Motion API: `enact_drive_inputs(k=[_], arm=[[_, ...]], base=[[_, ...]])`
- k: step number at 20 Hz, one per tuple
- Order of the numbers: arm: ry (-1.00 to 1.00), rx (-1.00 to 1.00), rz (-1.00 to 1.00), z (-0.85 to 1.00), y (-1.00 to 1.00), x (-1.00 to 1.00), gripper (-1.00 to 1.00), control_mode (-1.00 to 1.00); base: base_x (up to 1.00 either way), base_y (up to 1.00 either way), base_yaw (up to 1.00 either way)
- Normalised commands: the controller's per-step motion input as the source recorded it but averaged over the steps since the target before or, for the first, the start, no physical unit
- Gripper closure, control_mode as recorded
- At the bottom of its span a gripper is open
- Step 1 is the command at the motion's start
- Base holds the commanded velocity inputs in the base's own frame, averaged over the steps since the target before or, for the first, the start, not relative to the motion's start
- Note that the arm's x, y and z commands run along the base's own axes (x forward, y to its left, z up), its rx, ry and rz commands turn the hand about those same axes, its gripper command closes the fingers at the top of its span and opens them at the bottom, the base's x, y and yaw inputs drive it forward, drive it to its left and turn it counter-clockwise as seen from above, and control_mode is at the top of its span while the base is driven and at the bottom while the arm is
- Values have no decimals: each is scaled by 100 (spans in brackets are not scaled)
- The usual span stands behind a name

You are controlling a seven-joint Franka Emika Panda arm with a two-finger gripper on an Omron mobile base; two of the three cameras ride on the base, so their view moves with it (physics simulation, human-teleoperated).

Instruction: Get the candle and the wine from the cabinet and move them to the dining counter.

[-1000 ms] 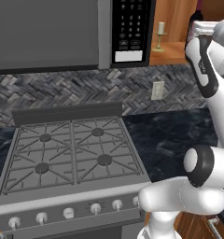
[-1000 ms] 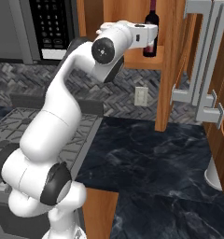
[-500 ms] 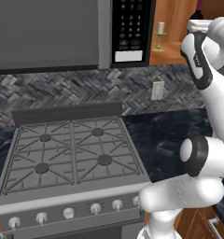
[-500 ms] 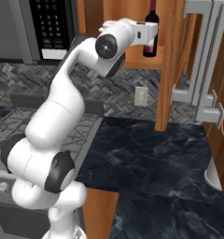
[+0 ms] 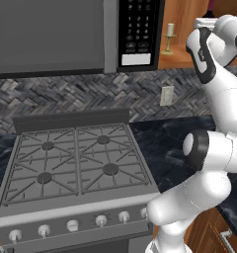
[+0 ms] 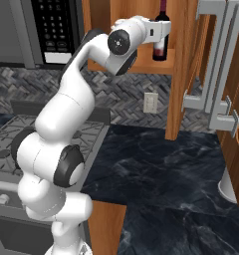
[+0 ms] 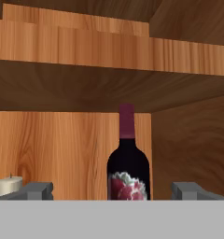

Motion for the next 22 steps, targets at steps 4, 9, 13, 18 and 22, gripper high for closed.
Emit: enact_drive_inputs(k=[4,9,13,18,22], arm=[[0,0,0,17,-27,15,-100,-100],[1,0,0,19,-22,8,-100,-100],[0,0,0,9,-4,15,-100,-100],[0,0,0,0,0,21,-100,-100],[0,0,0,0,0,19,-100,-100]], base=[[0,0,0],[0,0,0],[0,0,0],[0,0,0],[0,0,0]])
